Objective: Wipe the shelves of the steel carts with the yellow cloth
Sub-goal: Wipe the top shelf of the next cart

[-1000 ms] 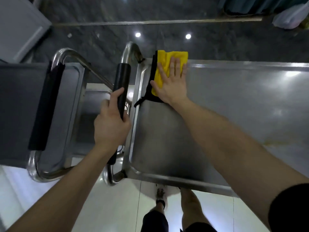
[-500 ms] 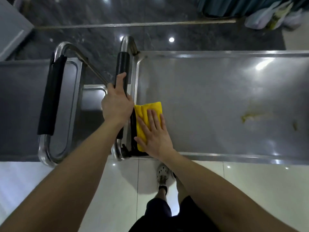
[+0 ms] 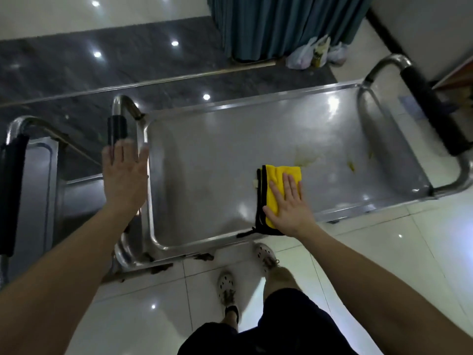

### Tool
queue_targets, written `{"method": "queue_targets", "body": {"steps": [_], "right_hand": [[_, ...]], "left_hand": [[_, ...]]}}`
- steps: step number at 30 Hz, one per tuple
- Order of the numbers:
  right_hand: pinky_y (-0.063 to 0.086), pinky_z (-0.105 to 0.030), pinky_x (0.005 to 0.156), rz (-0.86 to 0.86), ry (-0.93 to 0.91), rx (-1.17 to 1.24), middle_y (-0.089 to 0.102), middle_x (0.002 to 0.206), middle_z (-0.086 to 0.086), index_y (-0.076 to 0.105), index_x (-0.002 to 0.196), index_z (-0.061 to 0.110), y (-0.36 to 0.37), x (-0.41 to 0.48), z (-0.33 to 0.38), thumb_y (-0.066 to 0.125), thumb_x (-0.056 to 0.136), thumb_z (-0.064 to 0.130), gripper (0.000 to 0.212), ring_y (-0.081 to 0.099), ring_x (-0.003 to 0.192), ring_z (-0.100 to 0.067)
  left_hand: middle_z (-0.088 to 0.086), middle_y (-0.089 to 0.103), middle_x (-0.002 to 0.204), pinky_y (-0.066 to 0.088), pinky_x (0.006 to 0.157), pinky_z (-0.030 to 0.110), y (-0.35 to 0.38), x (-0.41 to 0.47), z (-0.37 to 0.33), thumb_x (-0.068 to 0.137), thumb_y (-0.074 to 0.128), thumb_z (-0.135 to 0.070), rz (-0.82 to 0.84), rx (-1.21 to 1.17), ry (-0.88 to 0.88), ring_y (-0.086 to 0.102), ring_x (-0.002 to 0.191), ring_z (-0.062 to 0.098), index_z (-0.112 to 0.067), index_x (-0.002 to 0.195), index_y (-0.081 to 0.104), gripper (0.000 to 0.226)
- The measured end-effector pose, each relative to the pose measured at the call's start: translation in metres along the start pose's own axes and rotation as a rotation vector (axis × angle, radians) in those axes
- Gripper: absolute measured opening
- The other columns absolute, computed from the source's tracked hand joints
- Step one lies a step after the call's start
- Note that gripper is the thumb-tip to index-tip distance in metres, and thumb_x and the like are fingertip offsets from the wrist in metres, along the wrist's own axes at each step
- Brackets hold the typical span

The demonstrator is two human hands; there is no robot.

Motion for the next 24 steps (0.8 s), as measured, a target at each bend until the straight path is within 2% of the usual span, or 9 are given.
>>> {"method": "queue_targets", "body": {"steps": [3, 6, 9, 12, 16, 19, 22, 24], "right_hand": [[-0.006, -0.055, 0.131, -0.026, 0.012, 0.078, -0.024, 0.174, -0.023, -0.002, 0.173, 0.025, -0.002, 0.009, 0.003, 0.039, 0.103, 0.070, 0.092, -0.024, 0.162, -0.037], [-0.001, -0.059, 0.132, -0.130, 0.005, 0.101, -0.017, 0.175, -0.025, 0.000, 0.172, 0.028, 0.009, 0.011, 0.010, 0.032, 0.101, 0.082, 0.095, -0.020, 0.163, -0.039], [0.008, -0.060, 0.132, -0.221, -0.084, 0.135, -0.006, 0.177, -0.023, 0.011, 0.172, 0.029, 0.014, 0.023, -0.007, 0.038, 0.098, 0.082, 0.094, -0.010, 0.165, -0.037], [0.013, -0.059, 0.131, -0.266, -0.232, 0.156, -0.001, 0.179, -0.019, 0.019, 0.171, 0.032, 0.006, 0.053, -0.047, 0.045, 0.097, 0.079, 0.092, -0.005, 0.167, -0.033], [0.013, -0.056, 0.132, -0.259, -0.315, 0.092, -0.001, 0.179, -0.015, 0.019, 0.171, 0.035, -0.019, 0.113, -0.110, 0.046, 0.097, 0.080, 0.091, -0.004, 0.167, -0.031], [0.011, -0.055, 0.132, -0.262, -0.252, 0.081, 0.004, 0.179, -0.016, 0.020, 0.171, 0.035, -0.044, 0.174, -0.151, 0.048, 0.097, 0.080, 0.091, 0.000, 0.167, -0.031], [0.004, -0.055, 0.133, -0.257, -0.075, 0.095, 0.000, 0.179, -0.017, 0.014, 0.172, 0.035, -0.067, 0.237, -0.174, 0.041, 0.098, 0.082, 0.092, -0.003, 0.167, -0.032], [0.001, -0.057, 0.132, -0.265, 0.091, 0.141, -0.002, 0.178, -0.022, 0.015, 0.172, 0.032, -0.077, 0.271, -0.163, 0.037, 0.098, 0.081, 0.092, -0.004, 0.166, -0.037]], "left_hand": [[0.025, 0.051, 0.152, 0.039, 0.115, 0.056, -0.006, 0.007, -0.058, 0.073, 0.097, -0.041, 0.163, -0.156, 0.160, 0.049, 0.139, 0.045, -0.013, 0.153, 0.054, 0.095], [0.018, 0.039, 0.165, 0.035, 0.123, 0.050, -0.013, 0.027, -0.145, 0.062, 0.096, -0.064, 0.396, -0.274, 0.185, 0.037, 0.151, 0.039, -0.027, 0.166, 0.038, 0.124], [0.019, 0.026, 0.168, 0.036, 0.123, 0.054, -0.015, 0.054, -0.212, 0.050, 0.101, -0.065, 0.497, -0.312, 0.144, 0.028, 0.156, 0.041, -0.035, 0.170, 0.019, 0.149], [0.018, 0.009, 0.175, 0.036, 0.124, 0.063, -0.017, 0.077, -0.246, 0.048, 0.105, -0.057, 0.599, -0.288, 0.083, 0.015, 0.162, 0.043, -0.039, 0.172, 0.003, 0.161], [0.011, 0.002, 0.179, 0.036, 0.122, 0.067, -0.016, 0.093, -0.259, 0.048, 0.108, -0.051, 0.697, -0.309, 0.016, 0.011, 0.164, 0.039, -0.043, 0.172, 0.006, 0.160], [0.011, 0.006, 0.179, 0.040, 0.120, 0.067, -0.015, 0.099, -0.260, 0.045, 0.108, -0.052, 0.692, -0.307, 0.010, 0.016, 0.163, 0.038, -0.044, 0.172, 0.009, 0.161], [0.010, 0.009, 0.179, 0.042, 0.120, 0.061, -0.014, 0.101, -0.262, 0.042, 0.107, -0.056, 0.663, -0.273, 0.013, 0.021, 0.161, 0.038, -0.045, 0.172, 0.011, 0.163], [0.009, 0.008, 0.179, 0.042, 0.121, 0.060, -0.012, 0.102, -0.263, 0.041, 0.106, -0.057, 0.657, -0.260, 0.005, 0.021, 0.161, 0.037, -0.047, 0.172, 0.009, 0.163]]}}
Point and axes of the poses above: each hand's wrist, its own x-axis towards the middle knuckle, its own y-axis out of the palm, z = x × y, the point moved 1 cm from there along x, towards the middle knuckle
